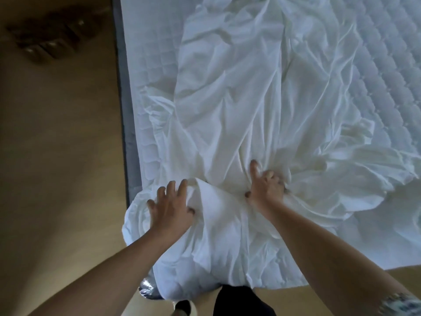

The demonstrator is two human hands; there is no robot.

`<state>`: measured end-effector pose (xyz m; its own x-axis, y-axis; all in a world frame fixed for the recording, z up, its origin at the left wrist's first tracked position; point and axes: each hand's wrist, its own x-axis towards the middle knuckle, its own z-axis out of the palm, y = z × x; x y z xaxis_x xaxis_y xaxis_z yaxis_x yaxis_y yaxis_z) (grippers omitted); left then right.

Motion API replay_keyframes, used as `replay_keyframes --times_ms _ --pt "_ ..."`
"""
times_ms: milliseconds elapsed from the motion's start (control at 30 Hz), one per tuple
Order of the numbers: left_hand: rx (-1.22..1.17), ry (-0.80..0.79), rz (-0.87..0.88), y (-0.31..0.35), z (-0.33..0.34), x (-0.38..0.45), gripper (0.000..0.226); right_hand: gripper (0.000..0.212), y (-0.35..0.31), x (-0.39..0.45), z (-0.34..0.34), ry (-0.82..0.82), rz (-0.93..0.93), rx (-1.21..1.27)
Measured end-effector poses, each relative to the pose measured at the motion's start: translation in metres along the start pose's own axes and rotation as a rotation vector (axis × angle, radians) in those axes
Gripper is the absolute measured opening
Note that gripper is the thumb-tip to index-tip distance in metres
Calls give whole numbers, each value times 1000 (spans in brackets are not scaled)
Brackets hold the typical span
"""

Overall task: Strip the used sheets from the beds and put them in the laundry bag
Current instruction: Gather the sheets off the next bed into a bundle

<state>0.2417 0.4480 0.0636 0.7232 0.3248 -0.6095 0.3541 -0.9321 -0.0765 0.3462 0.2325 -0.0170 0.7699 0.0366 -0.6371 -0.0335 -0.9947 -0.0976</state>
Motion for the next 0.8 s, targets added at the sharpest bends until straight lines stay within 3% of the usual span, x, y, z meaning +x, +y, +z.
replay_keyframes --times_ms 33,100,200,300,400,500,567,633,700,733,800 --pt "31 1 13 5 -3 2 82 64 7 2 -3 9 -25 39" --pt "28 -35 73 18 -16 9 82 41 21 4 -15 37 -79 146" --pt "-135 -86 132 50 -48 24 79 24 37 -3 -53 143 -130 273" --pt "-243 -87 196 85 -79 30 72 26 62 -12 -120 321 -44 556" --pt "-262 -71 278 112 -99 27 70 27 114 -23 -217 643 104 854" --pt "-221 0 338 135 -116 27 71 24 178 -51 -312 1108 196 1184" --pt "-235 33 370 148 -127 28 71 21 232 -66 -352 1388 281 1315" --pt "-252 48 399 157 -135 29 71 38 284 -69 -362 1571 402 1337" --pt "-254 48 414 161 -138 28 71 58 300 -71 -350 1615 568 1290" --pt "-251 42 415 161 -138 27 71 60 290 -78 -338 1543 614 1231" --pt "-255 21 400 158 -136 24 71 55 267 -78 -295 1231 665 966"
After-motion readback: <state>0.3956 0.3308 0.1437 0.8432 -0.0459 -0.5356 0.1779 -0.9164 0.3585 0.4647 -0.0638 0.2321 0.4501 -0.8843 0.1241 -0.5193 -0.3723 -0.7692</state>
